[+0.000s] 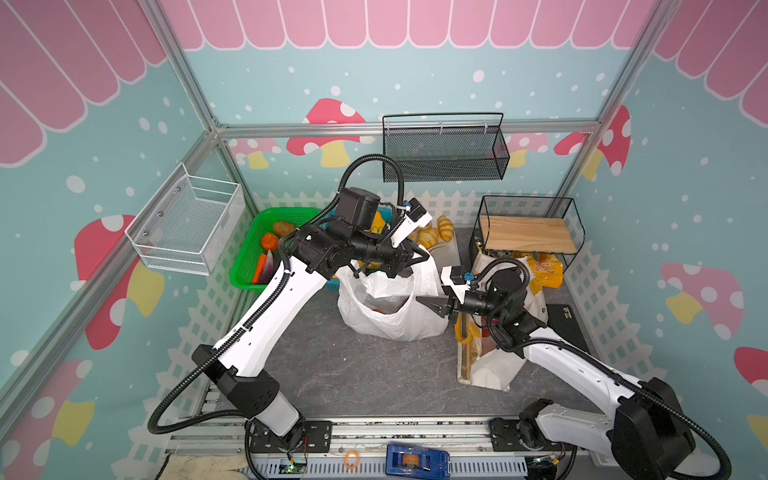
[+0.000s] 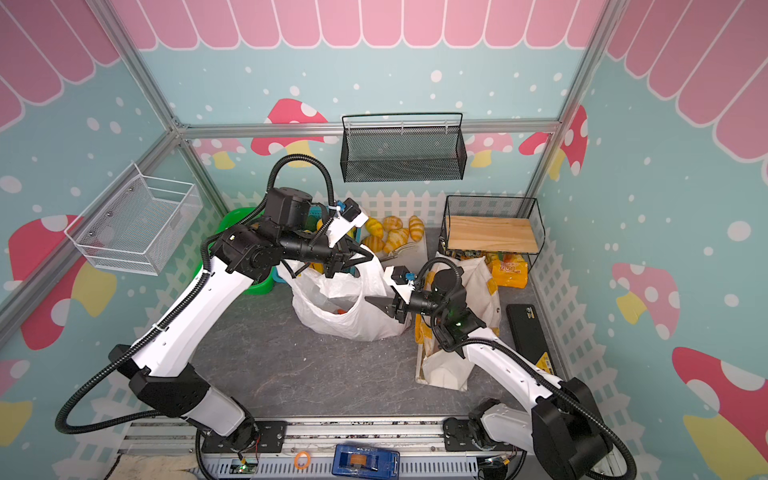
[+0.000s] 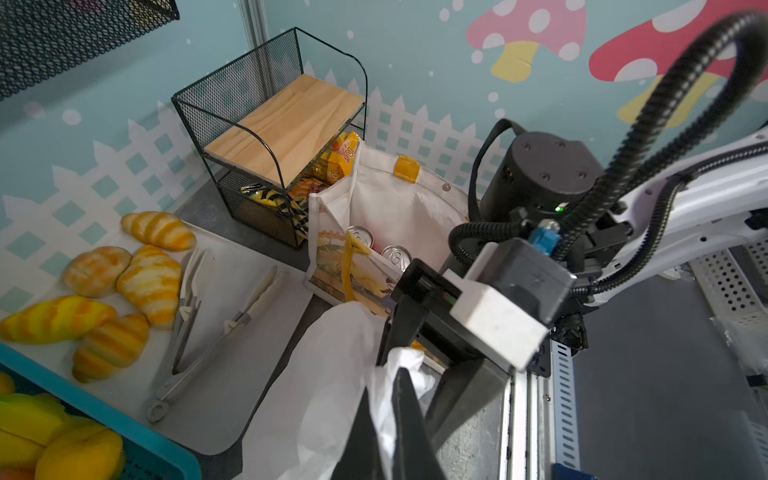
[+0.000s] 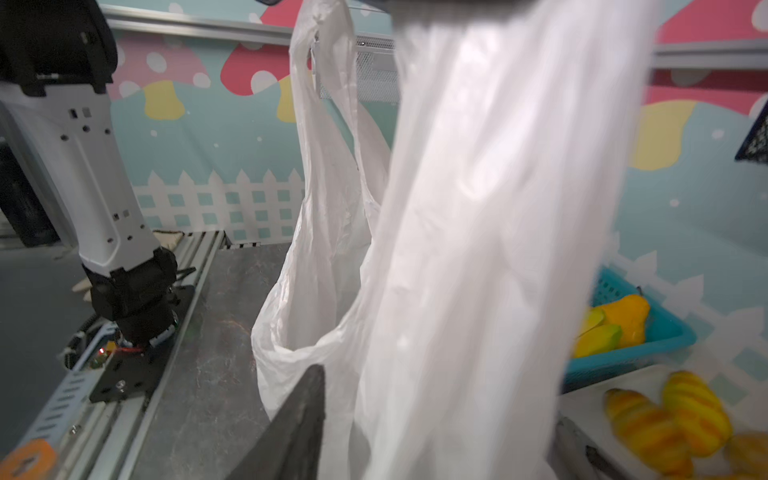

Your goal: Place the mixed food into the grocery bags and tie them

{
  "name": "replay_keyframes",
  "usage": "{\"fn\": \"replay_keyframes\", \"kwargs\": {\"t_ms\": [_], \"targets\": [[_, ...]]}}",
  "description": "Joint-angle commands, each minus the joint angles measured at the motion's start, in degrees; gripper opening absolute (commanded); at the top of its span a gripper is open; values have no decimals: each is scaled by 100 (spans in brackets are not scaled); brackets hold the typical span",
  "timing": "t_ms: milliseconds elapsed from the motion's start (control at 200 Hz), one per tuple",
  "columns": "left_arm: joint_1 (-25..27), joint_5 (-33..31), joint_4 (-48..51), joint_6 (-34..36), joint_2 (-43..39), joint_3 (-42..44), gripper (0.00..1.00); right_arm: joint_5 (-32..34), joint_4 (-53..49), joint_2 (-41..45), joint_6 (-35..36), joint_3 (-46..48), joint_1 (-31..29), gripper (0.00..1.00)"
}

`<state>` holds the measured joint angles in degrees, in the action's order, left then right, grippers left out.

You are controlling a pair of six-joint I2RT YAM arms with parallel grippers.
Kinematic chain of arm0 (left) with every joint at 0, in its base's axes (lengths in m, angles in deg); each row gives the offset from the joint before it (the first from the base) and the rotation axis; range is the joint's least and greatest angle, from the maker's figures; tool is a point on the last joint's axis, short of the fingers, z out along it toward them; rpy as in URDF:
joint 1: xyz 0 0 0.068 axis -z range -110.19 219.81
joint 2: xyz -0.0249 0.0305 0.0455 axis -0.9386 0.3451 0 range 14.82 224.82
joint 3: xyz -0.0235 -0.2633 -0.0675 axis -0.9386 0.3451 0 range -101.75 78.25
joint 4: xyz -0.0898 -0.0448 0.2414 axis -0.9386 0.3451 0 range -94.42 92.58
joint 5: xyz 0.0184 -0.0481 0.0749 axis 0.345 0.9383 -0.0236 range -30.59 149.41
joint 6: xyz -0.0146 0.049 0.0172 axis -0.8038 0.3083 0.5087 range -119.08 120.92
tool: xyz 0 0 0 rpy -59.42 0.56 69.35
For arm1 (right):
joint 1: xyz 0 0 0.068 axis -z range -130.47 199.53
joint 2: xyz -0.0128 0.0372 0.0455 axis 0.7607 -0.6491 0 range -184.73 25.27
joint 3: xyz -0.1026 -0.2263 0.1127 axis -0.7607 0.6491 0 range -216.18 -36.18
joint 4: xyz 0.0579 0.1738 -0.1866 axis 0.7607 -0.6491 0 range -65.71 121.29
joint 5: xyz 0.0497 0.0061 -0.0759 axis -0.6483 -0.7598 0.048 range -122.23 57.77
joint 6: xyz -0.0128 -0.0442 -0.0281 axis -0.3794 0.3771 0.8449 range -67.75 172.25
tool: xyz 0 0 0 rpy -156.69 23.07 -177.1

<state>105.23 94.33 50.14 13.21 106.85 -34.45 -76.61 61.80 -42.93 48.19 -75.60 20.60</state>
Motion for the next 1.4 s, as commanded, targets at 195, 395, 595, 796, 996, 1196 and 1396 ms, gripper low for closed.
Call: {"fn": "replay_keyframes", "kwargs": {"t_ms": [195,395,595,796,996,1196,1396], "targets": [[-479,820,29,376,-336,181,17,-170,472,-43,-113,-36,167,0],[-370,978,63,1535,-458,550,41,-711,145,-138,-28,-241,241,0],[-190,771,72,1842,-301,467,48,-927,-332,-239,163,-521,281,0],[-55,422,-47,612,-98,228,0,283,-654,169,0,-558,398,35],[115,121,-463,-420,-174,555,0,1377,88,707,-413,-181,106,77],[158,-11,-764,-1242,-228,584,0,3071,340,720,-114,-125,-744,86],[172,-234,-842,-1931,-351,512,0,4678,905,282,-239,-332,-1230,84]]}}
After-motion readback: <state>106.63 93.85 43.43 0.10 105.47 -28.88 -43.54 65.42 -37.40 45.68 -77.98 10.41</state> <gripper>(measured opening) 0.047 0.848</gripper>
